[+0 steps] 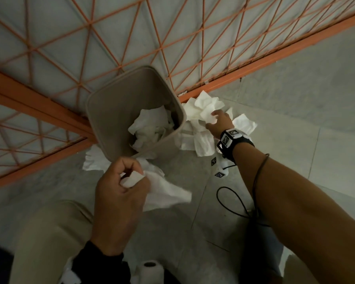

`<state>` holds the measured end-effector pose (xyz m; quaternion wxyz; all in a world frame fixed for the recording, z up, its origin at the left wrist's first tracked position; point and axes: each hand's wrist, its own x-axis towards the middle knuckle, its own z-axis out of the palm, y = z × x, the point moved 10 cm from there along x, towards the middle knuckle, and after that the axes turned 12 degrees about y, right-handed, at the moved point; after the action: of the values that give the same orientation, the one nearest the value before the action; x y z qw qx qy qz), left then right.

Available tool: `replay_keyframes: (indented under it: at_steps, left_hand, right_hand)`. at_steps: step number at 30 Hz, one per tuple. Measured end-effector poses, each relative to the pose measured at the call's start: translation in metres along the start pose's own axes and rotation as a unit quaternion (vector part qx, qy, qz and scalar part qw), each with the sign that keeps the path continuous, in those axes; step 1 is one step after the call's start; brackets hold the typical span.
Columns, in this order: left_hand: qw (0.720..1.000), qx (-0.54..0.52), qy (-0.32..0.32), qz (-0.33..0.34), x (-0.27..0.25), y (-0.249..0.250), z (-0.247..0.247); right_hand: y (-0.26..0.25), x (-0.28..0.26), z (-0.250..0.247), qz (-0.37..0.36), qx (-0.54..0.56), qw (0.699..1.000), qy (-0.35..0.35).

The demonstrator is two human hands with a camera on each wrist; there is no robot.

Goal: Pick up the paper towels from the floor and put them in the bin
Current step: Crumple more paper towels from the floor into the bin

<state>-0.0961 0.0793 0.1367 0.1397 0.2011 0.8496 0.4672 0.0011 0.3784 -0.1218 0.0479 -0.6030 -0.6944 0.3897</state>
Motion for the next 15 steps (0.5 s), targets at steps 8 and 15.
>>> replay_keyframes:
  at_steps: [8,15]
  left_hand:
    - [0.999,-0.029,-0.018,-0.027,0.000,0.007,-0.002]
    - [1.000,-0.022,-0.022,-0.004,0.019,0.022,-0.016]
  right_hand:
    - [0.008,0.003,0.004,-0.020,-0.091,0.996,0.019]
    - [0.001,0.004,-0.020,0.065,0.049,0.997,0.012]
